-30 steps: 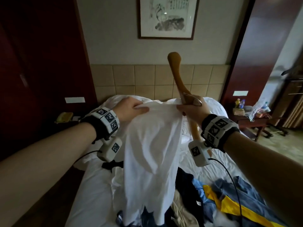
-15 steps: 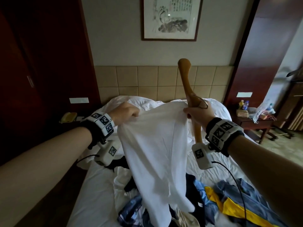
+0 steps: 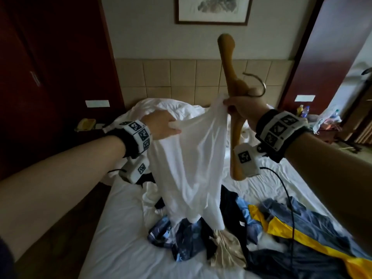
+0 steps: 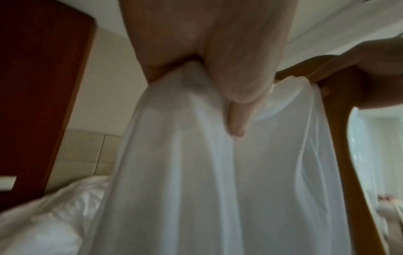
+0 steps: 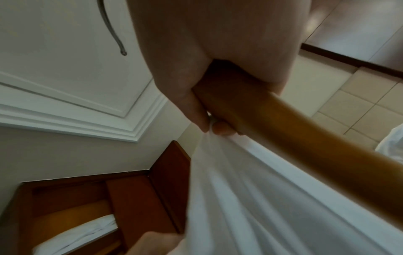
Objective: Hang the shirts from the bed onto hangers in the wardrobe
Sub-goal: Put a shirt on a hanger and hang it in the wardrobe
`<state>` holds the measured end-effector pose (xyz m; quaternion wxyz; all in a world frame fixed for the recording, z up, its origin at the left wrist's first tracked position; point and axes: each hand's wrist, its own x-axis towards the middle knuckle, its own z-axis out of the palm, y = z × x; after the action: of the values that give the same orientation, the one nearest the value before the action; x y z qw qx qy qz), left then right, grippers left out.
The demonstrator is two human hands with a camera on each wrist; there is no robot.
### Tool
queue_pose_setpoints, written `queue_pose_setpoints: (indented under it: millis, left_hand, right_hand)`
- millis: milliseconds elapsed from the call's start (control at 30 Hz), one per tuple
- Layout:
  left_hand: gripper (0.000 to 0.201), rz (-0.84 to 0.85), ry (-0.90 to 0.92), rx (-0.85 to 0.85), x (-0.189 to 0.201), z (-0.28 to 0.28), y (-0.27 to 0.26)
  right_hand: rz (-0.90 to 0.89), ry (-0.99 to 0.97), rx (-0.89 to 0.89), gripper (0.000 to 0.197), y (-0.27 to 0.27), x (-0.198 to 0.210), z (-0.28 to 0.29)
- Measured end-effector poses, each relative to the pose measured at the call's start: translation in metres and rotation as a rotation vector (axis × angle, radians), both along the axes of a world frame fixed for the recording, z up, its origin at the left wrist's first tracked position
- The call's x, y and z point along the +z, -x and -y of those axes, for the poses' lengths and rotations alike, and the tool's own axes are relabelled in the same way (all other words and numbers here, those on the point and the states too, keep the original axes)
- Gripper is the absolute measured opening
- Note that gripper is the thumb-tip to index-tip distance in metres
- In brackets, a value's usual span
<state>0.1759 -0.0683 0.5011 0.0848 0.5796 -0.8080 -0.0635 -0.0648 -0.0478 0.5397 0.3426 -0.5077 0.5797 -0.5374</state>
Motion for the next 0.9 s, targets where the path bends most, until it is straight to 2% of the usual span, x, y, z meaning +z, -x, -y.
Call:
queue_pose_setpoints:
  millis: [33,100,133,167,200,233,300,400,500,567,667,733,800,900]
  left_hand:
    - [0.018,-0.104,0.023,-0.014,-0.002,-0.001,0.004]
    - [0.073,-0.242,-0.083,-0.045,-0.003,-0.009,0.018]
    - [0.081,-0.291,-0.135,-0.051,-0.006,-0.011,0.028]
    - [0.063,-0.34,-0.141,-0.055,-0.008,-0.013,0.038]
    - [0.033,-0.361,-0.127,-0.041,-0.012,-0.012,0.048]
    - [0.022,-0.389,-0.064,-0.014,-0.016,-0.011,0.056]
    - [0.028,-0.449,0.003,0.02,-0.019,-0.009,0.059]
    - [0.013,-0.664,0.05,0.049,-0.012,-0.01,0.052]
    - [0.013,-0.82,0.126,0.128,0.013,-0.011,0.044]
    - [0.015,-0.972,0.109,0.145,0.036,-0.013,0.045]
    - [0.028,-1.18,0.085,0.136,0.071,-0.021,0.047]
    - [0.021,-1.244,0.059,0.074,0.089,-0.027,0.043]
    - [0.017,-1.271,0.051,0.049,0.096,-0.027,0.036]
    - [0.014,-1.207,0.113,0.137,0.092,-0.022,0.014]
  right_hand:
    - [0.012,-0.002,0.027,0.028,-0.005,0.005,-0.003]
    - [0.001,-0.006,0.086,0.028,-0.016,0.011,-0.012]
    - [-0.008,-0.011,0.121,0.026,-0.021,0.013,-0.016]
    - [-0.015,-0.015,0.149,0.027,-0.026,0.014,-0.021]
    - [-0.016,-0.005,0.175,0.027,-0.03,0.011,-0.021]
    - [-0.037,0.009,0.204,0.022,-0.032,0.009,-0.024]
    - [-0.158,0.04,0.236,0.022,-0.029,-0.001,-0.025]
    - [-0.336,-0.006,0.228,0.028,-0.004,-0.033,-0.023]
    - [-0.675,-0.125,0.17,0.046,0.02,-0.094,-0.028]
    - [-0.737,-0.254,0.178,0.052,0.021,-0.139,-0.039]
    - [-0.587,-0.408,0.226,0.053,0.003,-0.2,-0.057]
    - [-0.356,-0.446,0.234,0.037,-0.015,-0.23,-0.064]
    - [-0.183,-0.45,0.219,0.017,-0.031,-0.246,-0.063]
    - [-0.041,-0.444,0.207,0.007,-0.053,-0.234,-0.057]
